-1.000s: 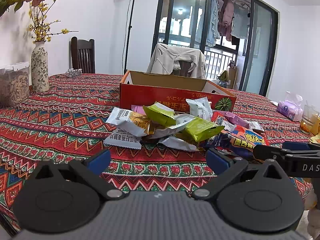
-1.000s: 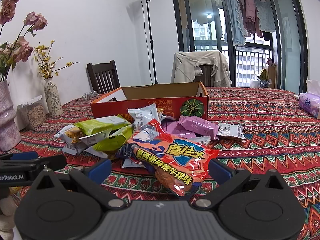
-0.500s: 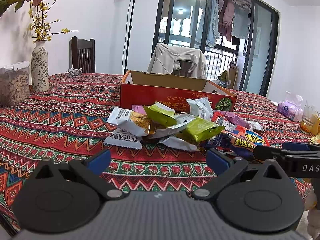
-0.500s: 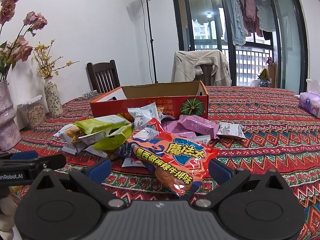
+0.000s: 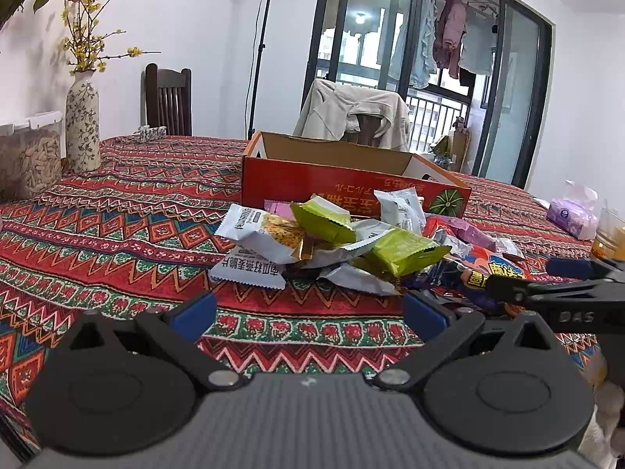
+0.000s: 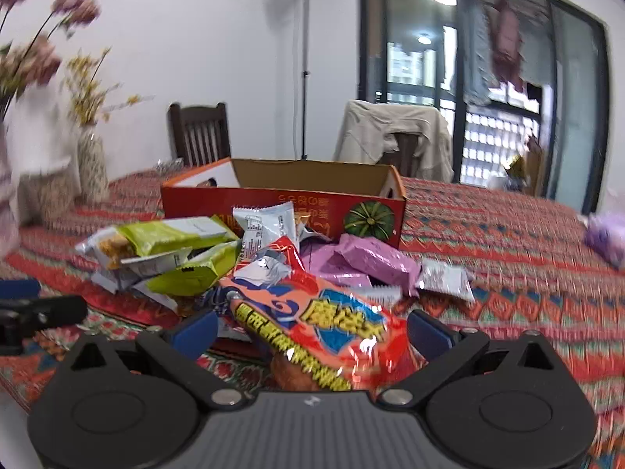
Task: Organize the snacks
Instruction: 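Lower the right gripper onto the orange-blue snack bag and close it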
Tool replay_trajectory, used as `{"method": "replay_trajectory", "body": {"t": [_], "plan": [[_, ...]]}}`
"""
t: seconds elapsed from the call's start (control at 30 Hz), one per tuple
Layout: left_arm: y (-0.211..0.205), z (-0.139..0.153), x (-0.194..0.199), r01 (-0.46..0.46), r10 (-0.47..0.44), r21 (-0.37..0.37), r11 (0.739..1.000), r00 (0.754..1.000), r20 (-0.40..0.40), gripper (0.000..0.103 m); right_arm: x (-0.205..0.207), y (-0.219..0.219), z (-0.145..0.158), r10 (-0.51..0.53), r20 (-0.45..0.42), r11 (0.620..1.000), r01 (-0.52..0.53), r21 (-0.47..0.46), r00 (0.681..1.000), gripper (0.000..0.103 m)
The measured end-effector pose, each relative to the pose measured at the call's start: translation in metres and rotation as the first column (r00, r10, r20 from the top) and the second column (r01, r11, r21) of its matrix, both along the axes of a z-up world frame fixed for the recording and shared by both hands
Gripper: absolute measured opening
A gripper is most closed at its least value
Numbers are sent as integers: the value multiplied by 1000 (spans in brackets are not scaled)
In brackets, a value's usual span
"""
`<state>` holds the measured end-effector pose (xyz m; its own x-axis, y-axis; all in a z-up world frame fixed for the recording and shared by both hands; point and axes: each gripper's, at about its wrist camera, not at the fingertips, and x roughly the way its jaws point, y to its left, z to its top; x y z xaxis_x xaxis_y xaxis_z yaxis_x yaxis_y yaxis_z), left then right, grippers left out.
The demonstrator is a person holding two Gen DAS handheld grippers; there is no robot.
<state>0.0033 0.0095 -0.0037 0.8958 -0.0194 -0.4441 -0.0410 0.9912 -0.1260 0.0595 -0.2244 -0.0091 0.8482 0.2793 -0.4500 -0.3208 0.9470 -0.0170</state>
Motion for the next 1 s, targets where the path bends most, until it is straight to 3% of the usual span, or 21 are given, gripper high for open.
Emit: {"method": "replay_trajectory", "body": {"t": [0.1,0.23,0.43,0.6,0.77,1.0], "plan": [[1,1,0,-7,7,2,1000,1000,3,103,12,10,-1,27,-20,996,-29,-86,999,103],[4,1,1,-15,15,2,1000,1000,-2,103,28,17,1,66,-20,989,-68,-128,998,103],[7,2,2,-26,26,-1,1000,1000,-3,103,54,15,0,120,-87,986,-129,-106,989,103],[9,1,3,-34,34,-4,999,999,-8,103,57,9,-5,162,-102,984,-168,-52,981,88],[10,-1,6,-31,31,-8,999,999,-18,103,47,4,-4,172,-106,984,-176,-21,979,64],[11,-2,9,-36,36,-9,999,999,-24,103,25,-10,-1,120,-69,992,-117,46,990,58]]}}
